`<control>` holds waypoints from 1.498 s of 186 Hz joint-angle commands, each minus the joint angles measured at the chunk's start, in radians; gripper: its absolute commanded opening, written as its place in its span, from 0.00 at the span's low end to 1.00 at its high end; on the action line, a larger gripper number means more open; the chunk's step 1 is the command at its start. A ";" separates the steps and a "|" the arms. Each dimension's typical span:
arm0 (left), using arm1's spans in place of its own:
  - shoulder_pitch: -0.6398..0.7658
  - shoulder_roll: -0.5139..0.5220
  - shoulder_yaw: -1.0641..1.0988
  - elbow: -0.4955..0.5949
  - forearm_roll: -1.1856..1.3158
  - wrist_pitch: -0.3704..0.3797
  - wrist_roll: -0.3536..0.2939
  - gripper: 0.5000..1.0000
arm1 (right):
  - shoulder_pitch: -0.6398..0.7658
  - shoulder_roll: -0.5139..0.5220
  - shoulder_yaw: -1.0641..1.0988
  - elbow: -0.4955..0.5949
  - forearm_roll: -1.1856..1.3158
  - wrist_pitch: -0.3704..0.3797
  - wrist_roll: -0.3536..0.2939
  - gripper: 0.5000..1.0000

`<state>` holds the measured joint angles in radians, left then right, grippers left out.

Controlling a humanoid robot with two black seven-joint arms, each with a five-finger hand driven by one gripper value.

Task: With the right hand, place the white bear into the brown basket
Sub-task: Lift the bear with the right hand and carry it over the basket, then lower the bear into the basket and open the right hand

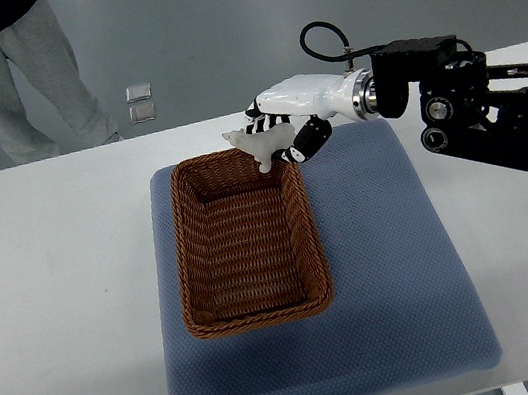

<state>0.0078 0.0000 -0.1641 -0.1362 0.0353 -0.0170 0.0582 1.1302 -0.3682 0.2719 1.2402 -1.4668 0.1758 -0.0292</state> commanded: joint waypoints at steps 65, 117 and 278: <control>0.000 0.000 0.000 0.001 0.000 0.000 0.000 1.00 | -0.089 0.135 -0.017 -0.128 -0.015 -0.010 0.011 0.02; 0.000 0.000 0.000 0.000 0.000 0.000 0.000 1.00 | -0.109 0.150 -0.022 -0.170 -0.029 -0.009 0.011 0.03; 0.001 0.000 -0.002 0.001 0.000 0.000 0.000 1.00 | -0.136 0.198 -0.045 -0.202 -0.027 -0.036 0.011 0.29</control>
<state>0.0078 0.0000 -0.1652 -0.1362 0.0354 -0.0169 0.0582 0.9973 -0.1868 0.2271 1.0381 -1.4944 0.1400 -0.0183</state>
